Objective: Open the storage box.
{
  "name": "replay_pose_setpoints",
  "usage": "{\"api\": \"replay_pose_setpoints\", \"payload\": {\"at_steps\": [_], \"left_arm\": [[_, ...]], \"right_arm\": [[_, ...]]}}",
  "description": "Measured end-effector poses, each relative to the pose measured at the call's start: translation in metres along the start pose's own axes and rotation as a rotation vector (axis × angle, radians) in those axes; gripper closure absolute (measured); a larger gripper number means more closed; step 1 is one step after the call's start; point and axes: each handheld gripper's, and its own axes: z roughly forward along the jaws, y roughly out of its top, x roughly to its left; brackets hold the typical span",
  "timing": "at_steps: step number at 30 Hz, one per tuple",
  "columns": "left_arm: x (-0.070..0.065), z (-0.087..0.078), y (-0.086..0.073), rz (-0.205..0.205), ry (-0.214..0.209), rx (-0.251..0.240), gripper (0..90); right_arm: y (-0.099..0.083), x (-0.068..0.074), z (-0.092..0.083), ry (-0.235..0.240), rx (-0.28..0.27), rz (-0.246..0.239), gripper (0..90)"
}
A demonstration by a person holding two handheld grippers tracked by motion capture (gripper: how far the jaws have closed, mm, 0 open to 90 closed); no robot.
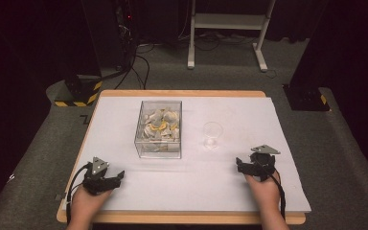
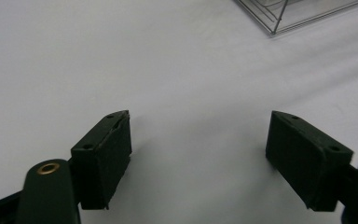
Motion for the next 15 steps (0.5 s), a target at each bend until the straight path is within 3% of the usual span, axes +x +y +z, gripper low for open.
{"api": "replay_pose_setpoints", "payload": {"at_steps": [3,6,9,12,15], "left_arm": [[-0.0022,-0.0005,0.0002,0.007,0.013,0.000,24.6],[0.0054,0.0001,0.0005,-0.049,-0.051,0.035,20.0],[0.0075,-0.0014,-0.0001,-0.060,-0.067,0.034,17.1],[0.0071,-0.0033,0.0005,-0.064,-0.074,0.013,15.7],[0.0039,-0.0076,0.0041,-0.074,-0.114,-0.028,15.2]], "right_arm": [[-0.0029,0.0027,0.0005,0.007,0.019,-0.003,12.8],[-0.0075,0.0068,0.0009,0.008,0.041,-0.015,14.4],[-0.0086,0.0060,0.0025,0.016,0.045,-0.013,14.6],[-0.0093,0.0040,0.0030,0.029,0.042,-0.007,14.4],[-0.0103,0.0046,0.0029,0.028,0.037,0.006,14.4]]}}
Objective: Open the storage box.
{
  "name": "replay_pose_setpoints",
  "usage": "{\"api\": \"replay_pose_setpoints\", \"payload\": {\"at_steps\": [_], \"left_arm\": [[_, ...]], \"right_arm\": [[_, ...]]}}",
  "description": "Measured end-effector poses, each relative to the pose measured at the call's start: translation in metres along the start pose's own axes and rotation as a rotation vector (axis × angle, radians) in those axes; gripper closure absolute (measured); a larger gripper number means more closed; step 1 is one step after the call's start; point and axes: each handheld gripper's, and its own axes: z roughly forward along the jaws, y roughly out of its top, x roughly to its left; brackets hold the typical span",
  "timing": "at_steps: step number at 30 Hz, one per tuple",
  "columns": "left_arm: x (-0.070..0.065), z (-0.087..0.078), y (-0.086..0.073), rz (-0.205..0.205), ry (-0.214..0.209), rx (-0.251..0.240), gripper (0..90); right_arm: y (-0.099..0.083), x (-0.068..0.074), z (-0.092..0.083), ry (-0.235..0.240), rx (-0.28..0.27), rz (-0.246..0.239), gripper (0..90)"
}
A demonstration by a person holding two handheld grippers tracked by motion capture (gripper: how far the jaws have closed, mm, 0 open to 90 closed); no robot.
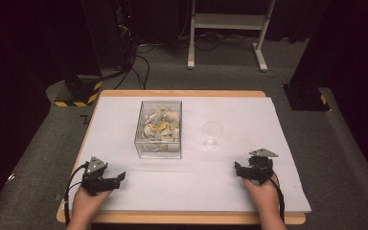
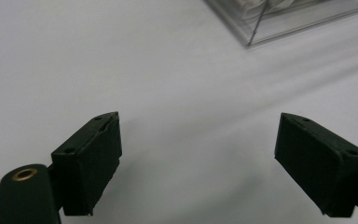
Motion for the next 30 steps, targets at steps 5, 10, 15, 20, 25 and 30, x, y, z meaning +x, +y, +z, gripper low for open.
{"api": "replay_pose_setpoints", "payload": {"at_steps": [5,10,15,20,25,30], "left_arm": [[-0.010,0.000,0.009,0.000,-0.060,-0.041,14.9],[-0.019,0.000,0.019,0.015,-0.088,-0.058,14.9],[-0.025,0.000,0.025,0.026,-0.103,-0.066,14.8],[-0.031,0.000,0.032,0.048,-0.114,-0.071,14.9],[-0.040,0.003,0.040,0.055,-0.116,-0.075,14.9],[-0.049,0.007,0.044,0.068,-0.121,-0.068,14.5]], "right_arm": [[-0.001,0.000,0.000,-0.004,-0.008,0.004,14.3],[-0.002,0.001,0.000,-0.012,-0.011,0.008,14.2],[-0.002,0.001,0.000,-0.010,-0.010,0.007,14.4],[-0.002,0.002,0.000,-0.018,-0.016,-0.001,14.7],[-0.002,0.002,0.000,-0.018,-0.016,-0.003,15.0],[-0.002,0.002,-0.001,-0.018,-0.018,-0.003,15.5]]}}
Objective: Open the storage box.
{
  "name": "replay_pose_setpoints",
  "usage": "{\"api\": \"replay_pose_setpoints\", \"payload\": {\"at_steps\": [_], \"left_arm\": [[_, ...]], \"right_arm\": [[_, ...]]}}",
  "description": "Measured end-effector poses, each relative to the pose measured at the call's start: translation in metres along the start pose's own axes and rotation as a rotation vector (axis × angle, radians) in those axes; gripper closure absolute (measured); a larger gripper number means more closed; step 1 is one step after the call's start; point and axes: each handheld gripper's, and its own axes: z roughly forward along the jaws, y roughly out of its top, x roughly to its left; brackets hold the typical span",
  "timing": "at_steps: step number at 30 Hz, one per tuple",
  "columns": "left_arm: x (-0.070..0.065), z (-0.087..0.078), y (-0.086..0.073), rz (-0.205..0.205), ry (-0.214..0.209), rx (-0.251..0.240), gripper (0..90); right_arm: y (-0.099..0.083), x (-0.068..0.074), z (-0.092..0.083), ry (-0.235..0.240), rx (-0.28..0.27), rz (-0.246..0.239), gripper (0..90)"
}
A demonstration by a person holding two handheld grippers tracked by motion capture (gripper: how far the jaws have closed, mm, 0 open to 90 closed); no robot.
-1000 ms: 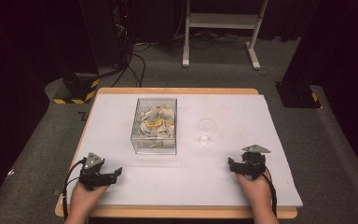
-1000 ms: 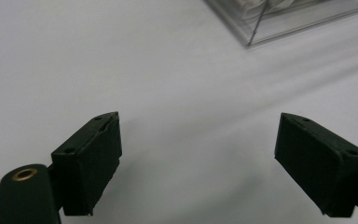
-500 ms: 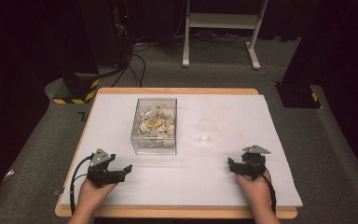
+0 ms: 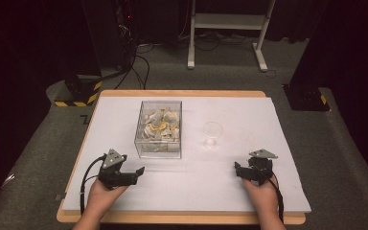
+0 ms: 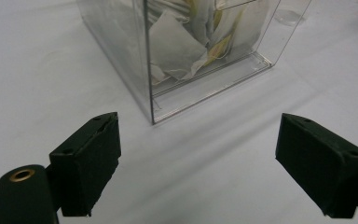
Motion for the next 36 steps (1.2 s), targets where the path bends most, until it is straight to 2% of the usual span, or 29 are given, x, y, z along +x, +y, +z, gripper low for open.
{"api": "replay_pose_setpoints", "payload": {"at_steps": [8,9,10,14,18,19,21,22,25,28,29,32,36], "left_arm": [[-0.008,0.004,0.006,0.014,-0.032,0.005,13.5],[-0.009,0.005,0.007,0.010,-0.048,0.013,13.5],[-0.011,0.006,0.009,0.009,-0.072,0.009,9.8],[-0.014,0.007,0.012,-0.001,-0.090,-0.001,9.1],[-0.018,0.009,0.014,0.008,-0.089,-0.001,9.8],[-0.020,0.009,0.015,0.009,-0.085,-0.010,15.8],[-0.022,0.010,0.018,0.012,-0.082,-0.025,15.7],[-0.022,0.011,0.020,-0.003,-0.091,-0.026,15.9],[-0.024,0.014,0.022,0.000,-0.096,-0.022,16.9],[-0.025,0.019,0.026,0.008,-0.085,-0.019,19.2],[-0.026,0.020,0.028,0.012,-0.065,-0.027,20.4],[-0.027,0.022,0.031,0.022,-0.044,-0.039,23.2],[-0.028,0.025,0.035,0.022,-0.048,-0.045,24.3]], "right_arm": [[0.000,0.000,0.000,0.004,-0.003,-0.005,16.7],[0.000,0.000,0.000,0.004,-0.003,-0.006,16.7],[0.000,0.000,0.000,0.004,-0.003,-0.006,17.4],[0.000,0.001,-0.001,0.011,-0.007,-0.011,19.2],[0.000,0.000,-0.001,0.013,-0.005,-0.009,19.3],[0.000,0.001,-0.001,0.013,-0.009,-0.012,20.1],[0.000,0.001,-0.001,0.014,-0.008,-0.014,20.6],[0.000,0.001,-0.001,0.016,-0.009,-0.015,21.0],[0.000,0.001,-0.001,0.016,-0.009,-0.012,21.1],[0.000,0.001,-0.001,0.018,-0.011,-0.017,21.2],[0.000,0.001,-0.001,0.017,-0.013,-0.015,21.2],[0.000,0.001,-0.001,0.018,-0.011,-0.013,21.3],[0.000,0.001,-0.001,0.019,-0.012,-0.017,21.5]]}}
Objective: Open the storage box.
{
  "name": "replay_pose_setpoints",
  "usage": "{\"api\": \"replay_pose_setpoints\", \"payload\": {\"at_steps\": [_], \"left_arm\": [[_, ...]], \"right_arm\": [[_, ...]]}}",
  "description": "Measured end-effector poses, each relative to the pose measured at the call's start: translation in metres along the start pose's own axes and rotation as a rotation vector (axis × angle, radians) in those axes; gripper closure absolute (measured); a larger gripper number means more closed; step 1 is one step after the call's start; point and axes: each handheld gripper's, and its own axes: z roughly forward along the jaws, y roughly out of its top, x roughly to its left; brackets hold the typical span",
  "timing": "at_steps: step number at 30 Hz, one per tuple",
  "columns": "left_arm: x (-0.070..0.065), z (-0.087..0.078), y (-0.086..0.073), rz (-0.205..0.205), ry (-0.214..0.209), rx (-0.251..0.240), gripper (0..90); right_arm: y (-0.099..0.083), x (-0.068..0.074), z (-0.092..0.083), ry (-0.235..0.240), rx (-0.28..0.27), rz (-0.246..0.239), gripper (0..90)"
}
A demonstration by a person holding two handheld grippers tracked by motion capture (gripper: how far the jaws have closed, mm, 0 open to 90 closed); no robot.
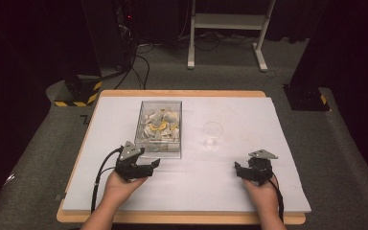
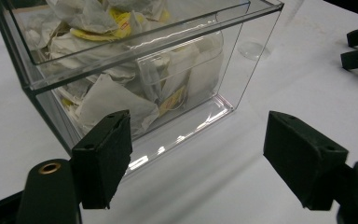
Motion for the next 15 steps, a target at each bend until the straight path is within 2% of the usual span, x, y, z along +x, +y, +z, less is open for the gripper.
{"api": "replay_pose_setpoints", "payload": {"at_steps": [6,9,15], "left_arm": [[-0.001,0.004,0.002,-0.005,0.008,-0.013,28.2],[0.000,0.006,0.004,0.009,0.024,-0.012,30.2],[0.005,0.012,0.007,0.011,0.061,-0.034,37.9]], "right_arm": [[0.000,0.000,0.000,-0.001,-0.002,0.001,21.6],[0.000,0.000,0.000,-0.001,-0.001,0.000,21.6],[0.000,0.000,0.000,0.000,0.001,0.004,21.7]]}}
